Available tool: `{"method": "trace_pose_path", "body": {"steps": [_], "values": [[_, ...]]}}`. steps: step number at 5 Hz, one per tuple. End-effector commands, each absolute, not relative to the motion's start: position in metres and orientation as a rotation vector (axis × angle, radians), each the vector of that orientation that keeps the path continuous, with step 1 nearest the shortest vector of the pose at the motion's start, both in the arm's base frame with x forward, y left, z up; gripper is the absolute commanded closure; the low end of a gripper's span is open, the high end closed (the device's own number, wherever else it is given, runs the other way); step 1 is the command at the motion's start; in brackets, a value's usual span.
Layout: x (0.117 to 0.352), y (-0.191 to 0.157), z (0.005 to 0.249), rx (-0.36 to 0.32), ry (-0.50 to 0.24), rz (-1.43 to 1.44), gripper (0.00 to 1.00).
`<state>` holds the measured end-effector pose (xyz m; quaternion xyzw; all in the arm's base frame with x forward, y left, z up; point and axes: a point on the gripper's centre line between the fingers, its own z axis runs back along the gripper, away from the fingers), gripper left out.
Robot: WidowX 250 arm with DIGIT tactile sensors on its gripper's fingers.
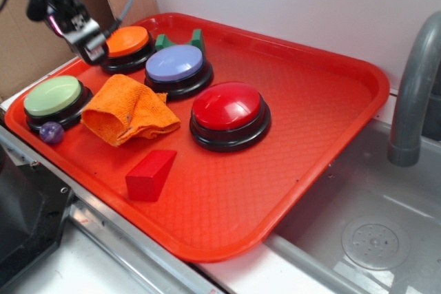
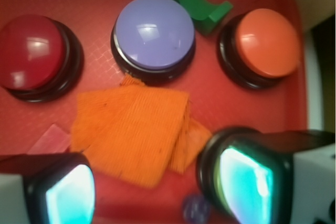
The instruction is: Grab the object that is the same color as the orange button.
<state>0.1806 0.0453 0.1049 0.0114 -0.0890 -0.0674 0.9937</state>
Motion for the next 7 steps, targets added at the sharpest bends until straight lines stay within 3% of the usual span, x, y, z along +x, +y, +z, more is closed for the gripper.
{"method": "trace_pose_path", "body": {"steps": [1, 2, 3, 4, 5, 7], "values": [[0.204, 0.053, 0.047, 0.057, -0.153, -0.215, 0.0], [0.209, 0.049, 0.035, 0.013, -0.157, -0.257, 0.0], [0.207, 0.047, 0.033, 0.01, -0.142, -0.249, 0.0], [0.206, 0.049, 0.028, 0.011, -0.109, -0.228, 0.67], [0.206, 0.048, 0.031, 0.01, -0.109, -0.223, 1.0], [0.207, 0.045, 0.035, 0.009, -0.089, -0.184, 1.0]]}}
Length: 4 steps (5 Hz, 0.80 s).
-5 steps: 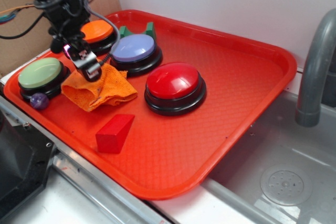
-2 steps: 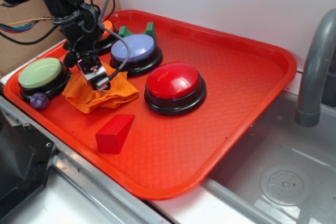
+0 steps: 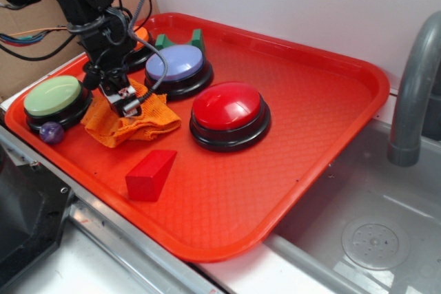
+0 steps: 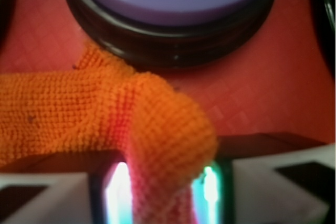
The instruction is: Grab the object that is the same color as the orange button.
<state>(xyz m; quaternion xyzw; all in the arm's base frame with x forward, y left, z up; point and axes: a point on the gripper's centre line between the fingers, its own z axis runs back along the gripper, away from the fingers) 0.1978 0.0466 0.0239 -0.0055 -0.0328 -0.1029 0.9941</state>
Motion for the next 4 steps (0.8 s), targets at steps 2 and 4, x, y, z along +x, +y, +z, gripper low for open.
{"method": "trace_pose_path", "body": {"steps": [2, 4], "values": [[0.205, 0.03, 0.076, 0.033, -0.039, -0.024, 1.0], [0.193, -0.025, 0.15, -0.077, -0.058, 0.099, 1.0]]}}
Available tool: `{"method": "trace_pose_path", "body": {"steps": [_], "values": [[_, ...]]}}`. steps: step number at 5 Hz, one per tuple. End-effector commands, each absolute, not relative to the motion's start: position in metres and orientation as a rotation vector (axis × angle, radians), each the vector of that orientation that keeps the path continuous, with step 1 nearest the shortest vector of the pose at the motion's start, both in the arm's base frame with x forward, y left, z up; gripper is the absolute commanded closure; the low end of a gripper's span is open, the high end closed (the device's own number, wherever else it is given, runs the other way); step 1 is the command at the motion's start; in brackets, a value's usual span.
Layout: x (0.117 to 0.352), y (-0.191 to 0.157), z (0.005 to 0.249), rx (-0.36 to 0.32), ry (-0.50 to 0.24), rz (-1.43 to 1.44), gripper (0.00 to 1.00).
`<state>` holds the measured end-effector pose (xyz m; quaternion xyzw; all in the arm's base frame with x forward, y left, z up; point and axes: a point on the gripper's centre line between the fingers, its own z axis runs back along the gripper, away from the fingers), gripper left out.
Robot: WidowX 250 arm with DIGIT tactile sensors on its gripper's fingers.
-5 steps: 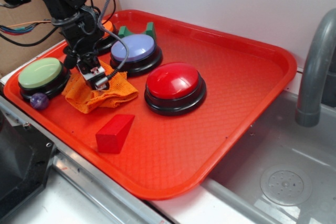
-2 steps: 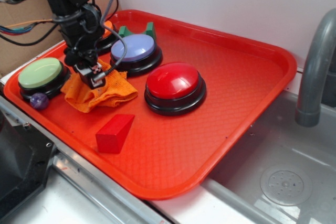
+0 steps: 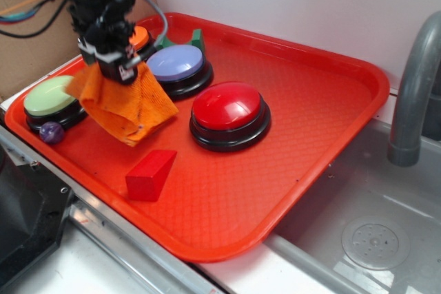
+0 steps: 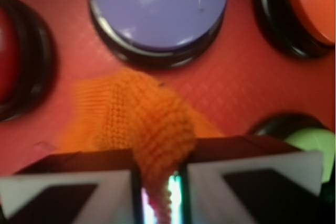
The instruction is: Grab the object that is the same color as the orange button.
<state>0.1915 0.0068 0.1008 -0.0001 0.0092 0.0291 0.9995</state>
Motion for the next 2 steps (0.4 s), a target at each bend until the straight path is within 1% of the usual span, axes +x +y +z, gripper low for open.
{"method": "trace_pose_path", "body": {"steps": [1, 2], "values": [[0.1838, -0.0515, 0.1647, -0.088, -0.051, 0.153, 1.0], [0.1834, -0.052, 0.1609, -0.091, -0.028, 0.142, 1.0]]}}
